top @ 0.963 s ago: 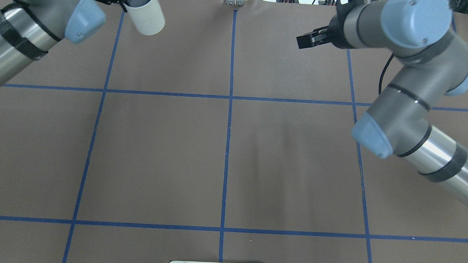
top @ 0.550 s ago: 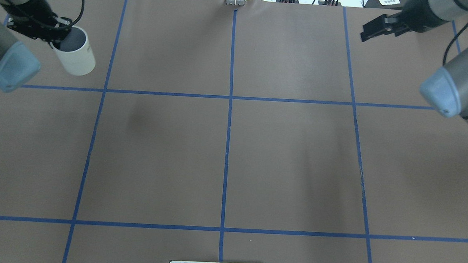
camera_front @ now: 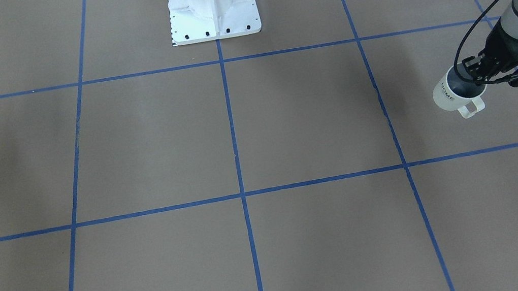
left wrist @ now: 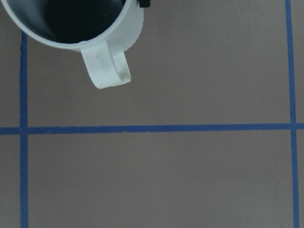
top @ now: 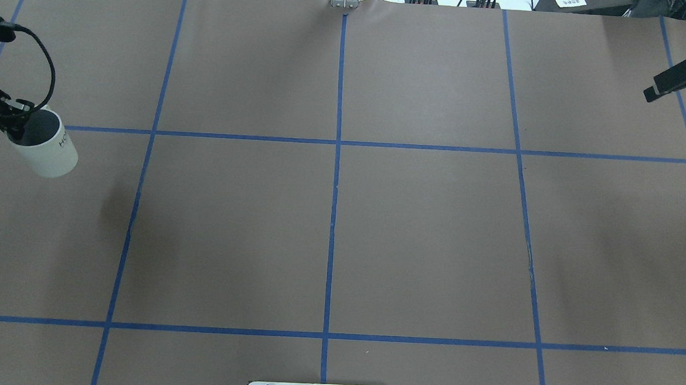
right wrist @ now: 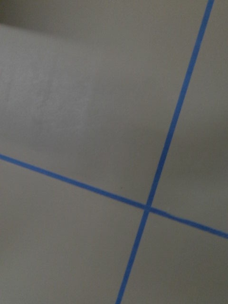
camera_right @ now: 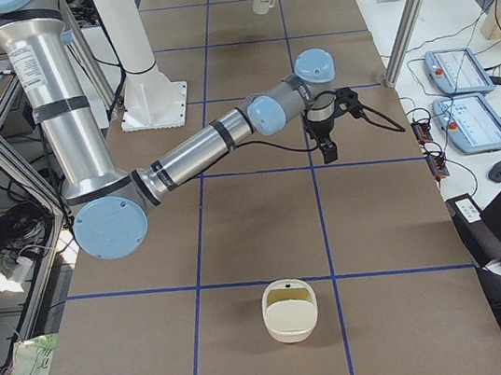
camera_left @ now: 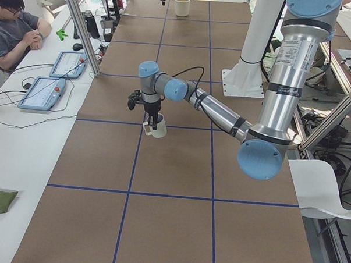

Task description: Left arm hands cup to right arm to dump lemon

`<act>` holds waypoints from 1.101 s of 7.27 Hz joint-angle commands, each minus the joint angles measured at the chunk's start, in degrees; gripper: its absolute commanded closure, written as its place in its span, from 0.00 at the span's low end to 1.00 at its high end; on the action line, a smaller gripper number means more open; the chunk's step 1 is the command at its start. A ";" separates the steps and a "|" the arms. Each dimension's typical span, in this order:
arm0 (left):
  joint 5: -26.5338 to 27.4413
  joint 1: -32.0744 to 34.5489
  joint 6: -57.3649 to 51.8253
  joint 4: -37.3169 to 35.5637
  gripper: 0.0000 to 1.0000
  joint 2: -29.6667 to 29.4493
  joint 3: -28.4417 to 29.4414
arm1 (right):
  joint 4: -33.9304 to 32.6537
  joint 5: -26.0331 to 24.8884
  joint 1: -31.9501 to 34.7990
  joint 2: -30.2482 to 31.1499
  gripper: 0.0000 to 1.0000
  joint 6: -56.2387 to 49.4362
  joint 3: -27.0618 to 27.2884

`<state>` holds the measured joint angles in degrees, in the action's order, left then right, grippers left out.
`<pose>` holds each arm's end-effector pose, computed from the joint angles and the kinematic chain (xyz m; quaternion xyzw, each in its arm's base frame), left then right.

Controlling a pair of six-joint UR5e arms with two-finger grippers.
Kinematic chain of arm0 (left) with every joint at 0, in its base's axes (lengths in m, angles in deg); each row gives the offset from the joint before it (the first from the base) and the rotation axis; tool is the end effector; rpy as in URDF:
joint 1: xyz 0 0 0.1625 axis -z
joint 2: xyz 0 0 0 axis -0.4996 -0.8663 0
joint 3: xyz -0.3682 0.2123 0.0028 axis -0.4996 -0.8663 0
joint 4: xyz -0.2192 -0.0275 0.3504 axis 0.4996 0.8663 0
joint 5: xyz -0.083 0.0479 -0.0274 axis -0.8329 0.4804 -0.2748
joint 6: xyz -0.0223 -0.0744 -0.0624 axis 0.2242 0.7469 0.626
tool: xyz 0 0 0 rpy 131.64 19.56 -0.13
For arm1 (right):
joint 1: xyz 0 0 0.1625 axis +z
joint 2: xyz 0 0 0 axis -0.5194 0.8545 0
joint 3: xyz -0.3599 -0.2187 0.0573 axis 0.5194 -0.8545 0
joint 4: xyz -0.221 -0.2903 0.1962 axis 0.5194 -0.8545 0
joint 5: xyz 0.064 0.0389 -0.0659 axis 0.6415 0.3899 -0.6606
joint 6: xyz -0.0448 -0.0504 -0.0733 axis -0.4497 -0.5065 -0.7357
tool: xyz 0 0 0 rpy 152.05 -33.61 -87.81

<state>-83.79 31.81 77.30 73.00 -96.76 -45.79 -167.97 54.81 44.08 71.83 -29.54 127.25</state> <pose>0.1814 -0.5009 0.4572 -0.0095 0.3337 0.0081 0.9426 -0.0768 -0.5511 0.4334 0.1197 -0.3987 -0.1001 0.9037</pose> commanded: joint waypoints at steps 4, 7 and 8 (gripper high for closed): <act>-1.61 -0.70 9.78 22.34 1.00 11.00 4.31 | -0.71 3.26 3.20 9.89 0.00 -4.86 2.08; -1.70 -2.10 10.14 22.35 1.00 11.00 5.89 | 0.00 2.65 3.11 9.46 0.00 -4.86 1.99; -1.62 -2.54 9.79 22.35 0.72 11.00 6.07 | 0.08 2.74 3.11 9.37 0.00 -4.34 1.90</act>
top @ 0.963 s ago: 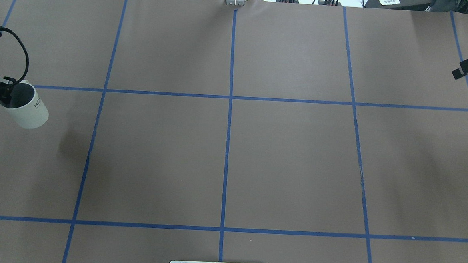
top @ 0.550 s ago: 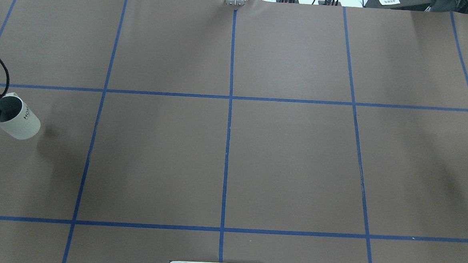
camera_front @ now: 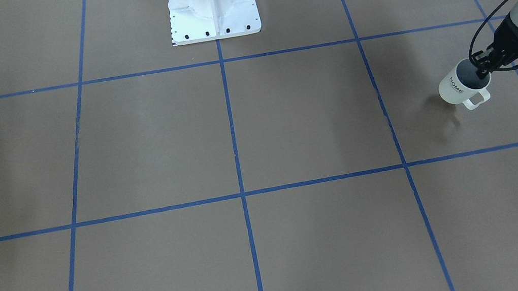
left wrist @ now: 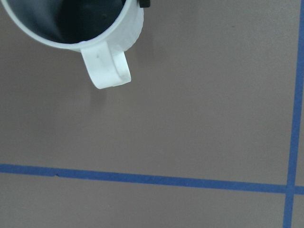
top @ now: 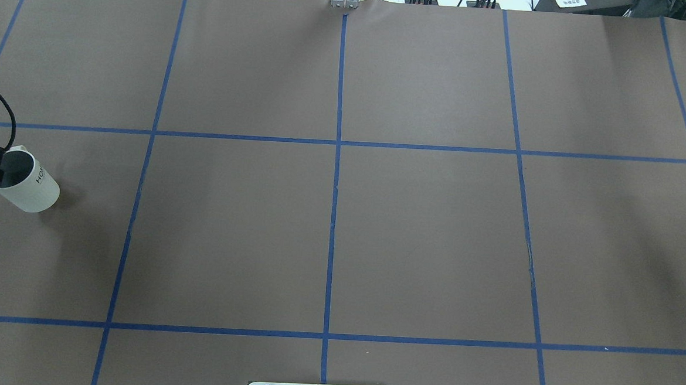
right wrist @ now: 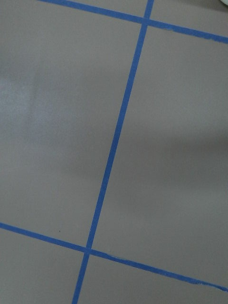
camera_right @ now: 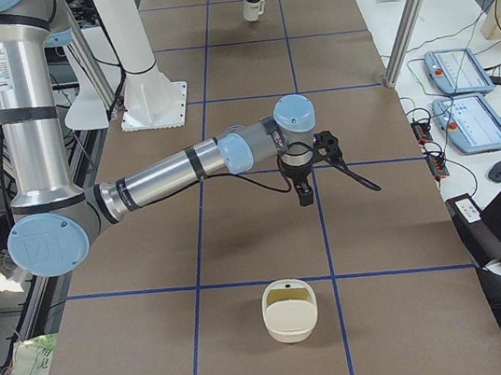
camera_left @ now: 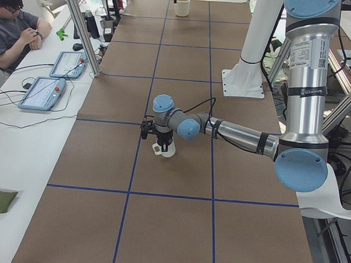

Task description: Left arm hands cup to right arm to dump lemon

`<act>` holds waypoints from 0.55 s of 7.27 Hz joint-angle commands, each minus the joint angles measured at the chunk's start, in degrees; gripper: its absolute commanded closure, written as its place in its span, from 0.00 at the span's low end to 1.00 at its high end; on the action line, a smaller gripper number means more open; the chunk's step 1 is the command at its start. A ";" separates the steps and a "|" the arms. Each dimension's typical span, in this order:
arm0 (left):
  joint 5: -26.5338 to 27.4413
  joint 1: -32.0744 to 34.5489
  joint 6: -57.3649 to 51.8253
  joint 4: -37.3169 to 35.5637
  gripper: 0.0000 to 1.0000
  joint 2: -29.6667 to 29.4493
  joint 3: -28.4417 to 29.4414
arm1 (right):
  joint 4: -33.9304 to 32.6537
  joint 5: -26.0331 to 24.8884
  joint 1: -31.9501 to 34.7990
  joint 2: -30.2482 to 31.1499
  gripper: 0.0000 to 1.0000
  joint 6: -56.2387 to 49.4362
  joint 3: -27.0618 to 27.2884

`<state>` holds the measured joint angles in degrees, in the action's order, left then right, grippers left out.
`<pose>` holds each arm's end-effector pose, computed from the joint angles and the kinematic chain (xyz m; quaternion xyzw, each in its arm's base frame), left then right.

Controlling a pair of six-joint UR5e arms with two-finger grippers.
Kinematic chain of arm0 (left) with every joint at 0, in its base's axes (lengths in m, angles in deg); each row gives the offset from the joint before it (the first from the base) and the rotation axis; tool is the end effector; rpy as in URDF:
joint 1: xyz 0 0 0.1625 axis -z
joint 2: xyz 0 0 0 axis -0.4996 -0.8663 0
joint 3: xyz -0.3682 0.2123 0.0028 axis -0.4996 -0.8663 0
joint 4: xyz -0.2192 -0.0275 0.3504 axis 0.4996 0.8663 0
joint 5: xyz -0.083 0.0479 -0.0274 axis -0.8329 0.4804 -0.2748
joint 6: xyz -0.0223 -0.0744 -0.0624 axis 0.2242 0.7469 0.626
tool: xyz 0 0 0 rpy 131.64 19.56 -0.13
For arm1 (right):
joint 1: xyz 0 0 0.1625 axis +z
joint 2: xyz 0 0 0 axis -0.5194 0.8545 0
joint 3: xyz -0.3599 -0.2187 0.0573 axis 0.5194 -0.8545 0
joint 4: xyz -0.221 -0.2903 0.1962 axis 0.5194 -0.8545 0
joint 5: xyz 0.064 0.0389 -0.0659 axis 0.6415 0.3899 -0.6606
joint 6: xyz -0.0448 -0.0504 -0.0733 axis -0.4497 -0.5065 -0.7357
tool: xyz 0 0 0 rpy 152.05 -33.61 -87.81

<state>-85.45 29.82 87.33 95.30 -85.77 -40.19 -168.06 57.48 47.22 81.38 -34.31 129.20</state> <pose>0.1785 -0.4550 0.5536 -0.0141 0.3667 -0.0391 0.9294 -0.0385 -0.4988 0.5016 0.0809 -0.4048 -0.0922 0.9062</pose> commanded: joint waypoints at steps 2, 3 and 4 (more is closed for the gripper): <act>0.39 -1.60 -1.20 2.14 0.00 0.09 0.74 | 0.26 0.50 -0.03 0.26 0.00 -0.09 0.12; 0.04 -1.61 -2.60 3.20 0.00 0.01 0.48 | 0.26 0.68 0.06 0.43 0.00 -0.09 0.21; -0.14 -1.26 -7.22 2.78 0.00 0.09 0.13 | 0.26 0.68 0.06 0.70 0.00 -0.09 0.21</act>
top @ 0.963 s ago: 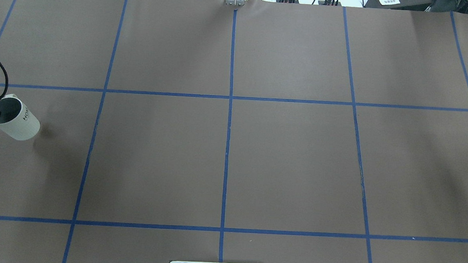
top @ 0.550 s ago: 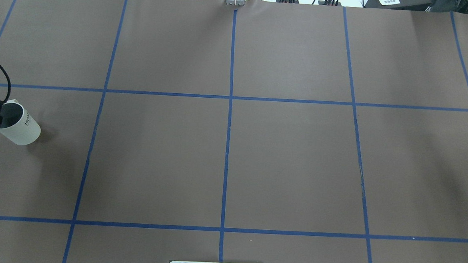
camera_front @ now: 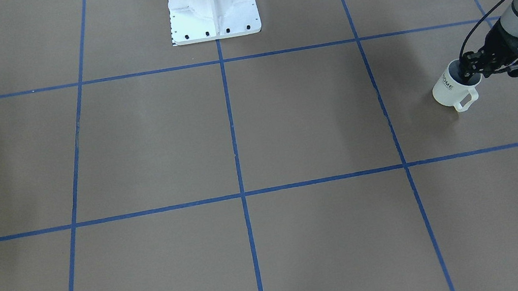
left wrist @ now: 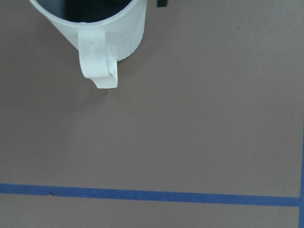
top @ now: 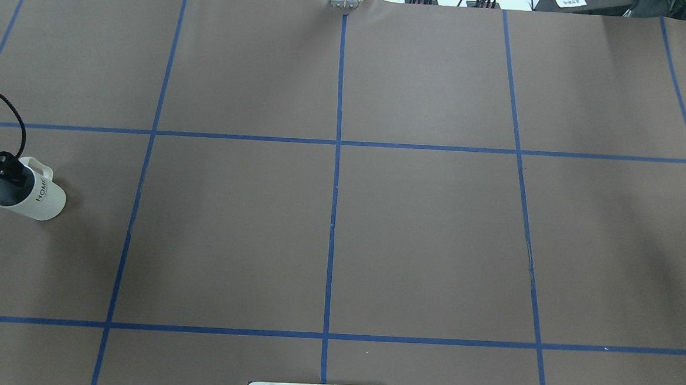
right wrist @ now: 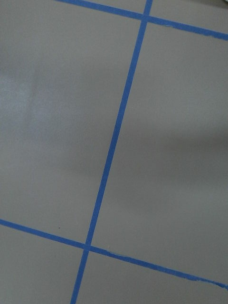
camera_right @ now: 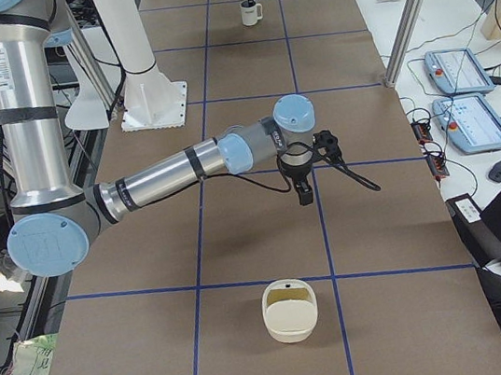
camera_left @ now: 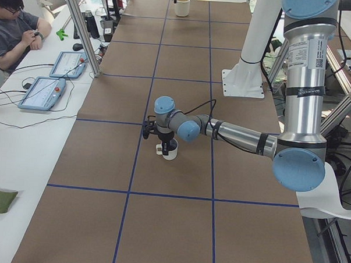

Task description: Left arm hands cup to right arm to dump lemon

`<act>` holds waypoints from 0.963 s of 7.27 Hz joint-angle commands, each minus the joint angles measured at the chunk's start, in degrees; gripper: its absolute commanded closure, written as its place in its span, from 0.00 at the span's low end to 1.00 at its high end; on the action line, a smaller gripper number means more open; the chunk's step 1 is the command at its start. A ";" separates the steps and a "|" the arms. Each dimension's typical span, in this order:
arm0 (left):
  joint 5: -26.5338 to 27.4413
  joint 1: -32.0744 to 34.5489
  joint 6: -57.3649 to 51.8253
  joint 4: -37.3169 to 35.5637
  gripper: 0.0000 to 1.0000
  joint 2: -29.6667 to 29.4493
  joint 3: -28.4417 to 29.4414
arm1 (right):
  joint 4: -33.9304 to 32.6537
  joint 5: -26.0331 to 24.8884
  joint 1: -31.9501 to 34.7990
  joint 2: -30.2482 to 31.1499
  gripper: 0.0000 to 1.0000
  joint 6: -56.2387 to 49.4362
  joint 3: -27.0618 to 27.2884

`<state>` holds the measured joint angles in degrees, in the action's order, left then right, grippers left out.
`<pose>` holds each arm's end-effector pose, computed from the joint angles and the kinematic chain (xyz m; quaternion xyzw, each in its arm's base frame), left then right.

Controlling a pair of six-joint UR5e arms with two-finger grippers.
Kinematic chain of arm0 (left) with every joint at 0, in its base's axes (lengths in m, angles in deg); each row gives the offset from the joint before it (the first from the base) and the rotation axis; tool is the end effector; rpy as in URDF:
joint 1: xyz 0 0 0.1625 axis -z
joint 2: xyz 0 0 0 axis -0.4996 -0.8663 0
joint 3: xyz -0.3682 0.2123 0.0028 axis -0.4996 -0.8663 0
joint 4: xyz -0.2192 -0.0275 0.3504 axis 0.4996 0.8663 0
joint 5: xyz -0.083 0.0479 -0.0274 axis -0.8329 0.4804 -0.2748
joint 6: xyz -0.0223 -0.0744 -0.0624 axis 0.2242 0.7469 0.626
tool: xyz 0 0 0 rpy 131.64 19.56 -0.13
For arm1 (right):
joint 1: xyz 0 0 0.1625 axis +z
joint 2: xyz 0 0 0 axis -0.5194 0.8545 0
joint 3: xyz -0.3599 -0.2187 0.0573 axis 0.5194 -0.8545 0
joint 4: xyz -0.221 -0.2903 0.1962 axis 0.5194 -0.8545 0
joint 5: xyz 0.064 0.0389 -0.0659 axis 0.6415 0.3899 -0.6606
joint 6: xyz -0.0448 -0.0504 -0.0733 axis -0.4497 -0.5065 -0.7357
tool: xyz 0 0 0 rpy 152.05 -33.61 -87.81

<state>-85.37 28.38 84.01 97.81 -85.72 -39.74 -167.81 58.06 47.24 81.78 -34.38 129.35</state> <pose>0.1904 -0.4514 0.5526 0.0062 0.3749 0.0049 0.9270 -0.0385 -0.4960 0.5026 0.0801 -0.4092 -0.0932 0.9041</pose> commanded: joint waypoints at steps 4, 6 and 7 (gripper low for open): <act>-2.41 8.94 -20.04 -9.08 0.00 -2.05 -2.06 | 0.01 -1.73 0.74 2.75 0.00 -0.11 -0.47; -2.41 16.84 -37.52 -18.85 0.00 -5.92 -1.47 | 0.28 -2.53 3.28 4.69 0.00 -4.03 -1.08; -2.76 22.80 -39.88 -20.46 0.00 -6.45 0.19 | 0.28 -2.44 5.73 6.00 0.00 -9.98 -1.61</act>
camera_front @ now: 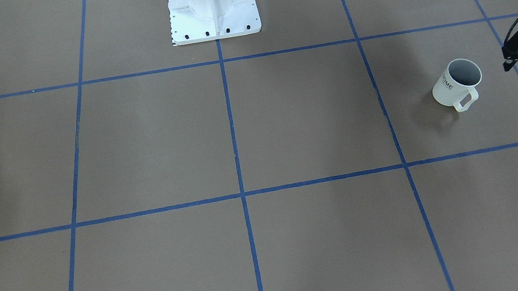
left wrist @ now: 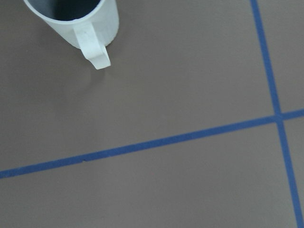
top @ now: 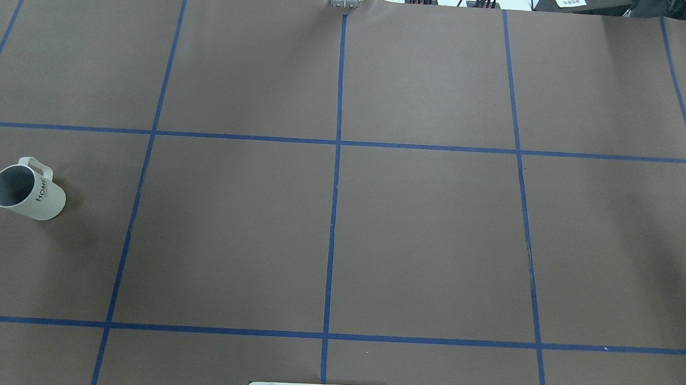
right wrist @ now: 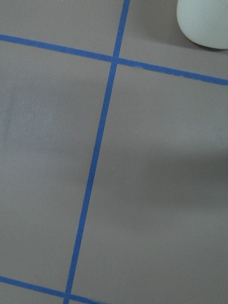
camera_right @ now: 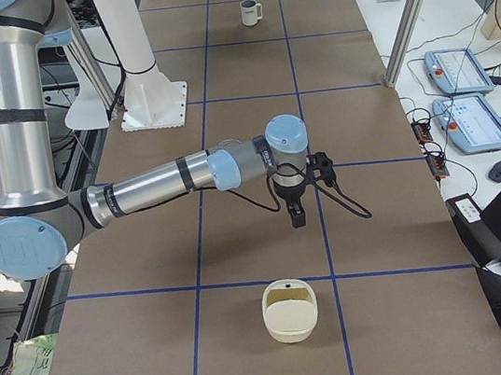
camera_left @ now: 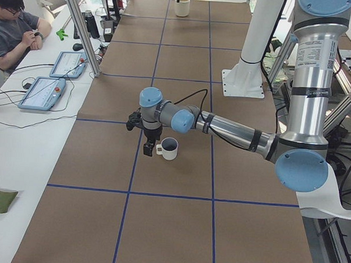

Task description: Left arm hands cup to right arm to dump lemon

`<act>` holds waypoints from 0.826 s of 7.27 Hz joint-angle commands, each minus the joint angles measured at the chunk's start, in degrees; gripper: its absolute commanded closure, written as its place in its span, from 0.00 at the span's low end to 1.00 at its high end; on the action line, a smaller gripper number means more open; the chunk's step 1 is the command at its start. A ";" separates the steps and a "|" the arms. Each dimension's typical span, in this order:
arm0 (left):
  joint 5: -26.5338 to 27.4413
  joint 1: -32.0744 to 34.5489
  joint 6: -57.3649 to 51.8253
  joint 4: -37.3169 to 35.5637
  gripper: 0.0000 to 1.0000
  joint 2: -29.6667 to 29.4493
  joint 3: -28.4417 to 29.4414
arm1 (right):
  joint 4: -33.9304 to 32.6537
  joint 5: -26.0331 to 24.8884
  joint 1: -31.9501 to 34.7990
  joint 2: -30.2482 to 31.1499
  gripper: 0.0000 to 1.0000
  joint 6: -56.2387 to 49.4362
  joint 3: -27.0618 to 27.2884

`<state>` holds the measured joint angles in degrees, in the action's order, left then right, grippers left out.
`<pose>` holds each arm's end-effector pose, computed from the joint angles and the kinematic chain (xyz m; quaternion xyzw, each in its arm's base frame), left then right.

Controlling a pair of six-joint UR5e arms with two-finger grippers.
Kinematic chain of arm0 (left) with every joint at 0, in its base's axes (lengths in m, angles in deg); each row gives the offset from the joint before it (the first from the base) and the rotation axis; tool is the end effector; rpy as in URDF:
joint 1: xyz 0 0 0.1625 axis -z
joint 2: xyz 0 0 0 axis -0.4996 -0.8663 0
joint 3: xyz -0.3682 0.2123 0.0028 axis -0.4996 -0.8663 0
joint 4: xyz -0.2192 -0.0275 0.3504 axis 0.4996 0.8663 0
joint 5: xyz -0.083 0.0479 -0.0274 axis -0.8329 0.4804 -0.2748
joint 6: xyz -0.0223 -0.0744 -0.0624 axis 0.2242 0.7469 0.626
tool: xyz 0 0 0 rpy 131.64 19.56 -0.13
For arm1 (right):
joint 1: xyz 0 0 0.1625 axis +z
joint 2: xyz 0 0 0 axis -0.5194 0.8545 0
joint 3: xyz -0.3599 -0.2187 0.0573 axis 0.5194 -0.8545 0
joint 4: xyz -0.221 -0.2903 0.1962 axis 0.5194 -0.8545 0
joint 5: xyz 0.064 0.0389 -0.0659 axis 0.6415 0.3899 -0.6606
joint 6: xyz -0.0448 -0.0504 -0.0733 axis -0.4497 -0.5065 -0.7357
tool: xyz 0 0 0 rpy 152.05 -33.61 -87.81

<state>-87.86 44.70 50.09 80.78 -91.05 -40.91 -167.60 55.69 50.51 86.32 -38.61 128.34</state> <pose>0.0652 -0.5077 0.5300 0.0747 0.3460 0.1227 0.9272 -0.0035 -0.4712 0.5518 0.0671 -0.3825 -0.0810 0.9179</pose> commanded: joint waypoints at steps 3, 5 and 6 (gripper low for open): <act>-5.80 17.24 -22.81 -2.76 0.00 -0.53 10.59 | 0.07 1.41 8.09 6.47 0.00 -14.07 -0.51; -4.94 17.17 -22.50 2.41 0.00 2.64 13.04 | 0.16 2.20 10.38 9.01 0.00 -14.08 -0.42; -3.97 17.00 -21.89 3.74 0.00 2.65 13.15 | 0.16 1.77 10.48 9.20 0.00 -14.16 -0.77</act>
<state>-92.79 61.72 27.90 82.25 -89.07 -28.79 -167.48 57.65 60.31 94.81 -52.62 127.81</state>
